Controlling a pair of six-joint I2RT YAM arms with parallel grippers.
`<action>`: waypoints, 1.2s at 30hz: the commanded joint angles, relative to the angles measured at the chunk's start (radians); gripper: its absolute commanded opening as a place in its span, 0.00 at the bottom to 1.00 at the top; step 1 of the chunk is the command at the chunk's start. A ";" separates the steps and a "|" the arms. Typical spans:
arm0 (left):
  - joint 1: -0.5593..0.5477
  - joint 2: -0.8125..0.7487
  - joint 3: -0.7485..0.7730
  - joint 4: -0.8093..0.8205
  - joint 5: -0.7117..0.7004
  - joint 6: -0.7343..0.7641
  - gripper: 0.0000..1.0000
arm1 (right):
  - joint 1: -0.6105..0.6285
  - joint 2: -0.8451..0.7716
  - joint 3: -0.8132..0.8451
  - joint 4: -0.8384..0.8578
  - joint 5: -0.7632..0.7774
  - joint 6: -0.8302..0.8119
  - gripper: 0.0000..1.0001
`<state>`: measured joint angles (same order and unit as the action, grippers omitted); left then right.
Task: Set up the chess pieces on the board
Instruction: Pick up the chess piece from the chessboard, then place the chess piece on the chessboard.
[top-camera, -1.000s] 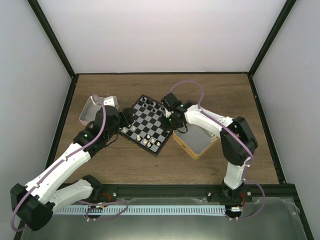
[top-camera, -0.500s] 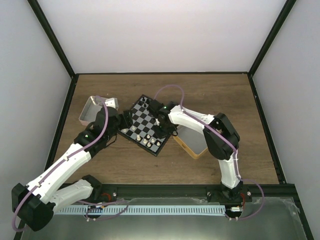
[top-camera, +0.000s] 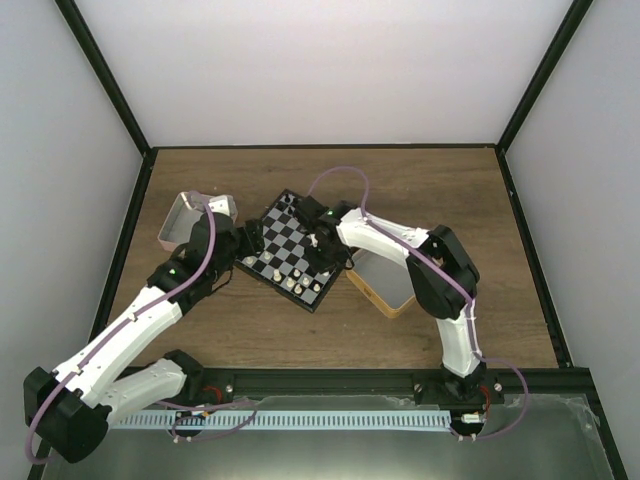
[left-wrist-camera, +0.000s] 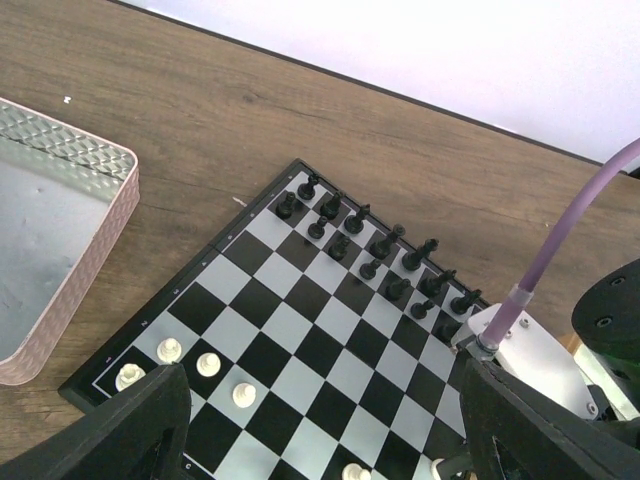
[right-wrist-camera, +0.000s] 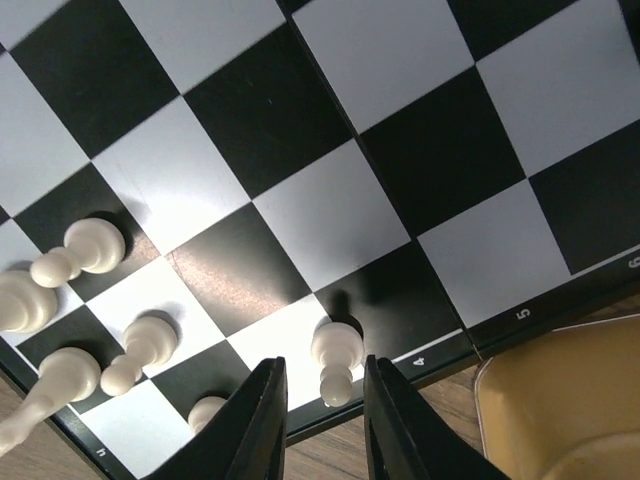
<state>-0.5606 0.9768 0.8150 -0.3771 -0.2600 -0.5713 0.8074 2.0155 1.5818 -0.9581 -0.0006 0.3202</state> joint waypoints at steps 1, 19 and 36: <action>0.008 -0.010 -0.008 0.017 0.008 0.013 0.76 | 0.004 -0.038 -0.035 0.035 0.002 0.044 0.24; 0.013 -0.030 -0.007 0.008 0.005 0.008 0.76 | 0.007 -0.048 -0.002 0.109 0.029 0.070 0.01; 0.016 -0.127 -0.019 0.003 -0.100 -0.025 0.76 | 0.110 0.159 0.320 0.052 -0.011 0.016 0.01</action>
<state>-0.5495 0.8570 0.8112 -0.3828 -0.3355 -0.5846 0.8951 2.1338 1.8473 -0.8680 0.0013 0.3668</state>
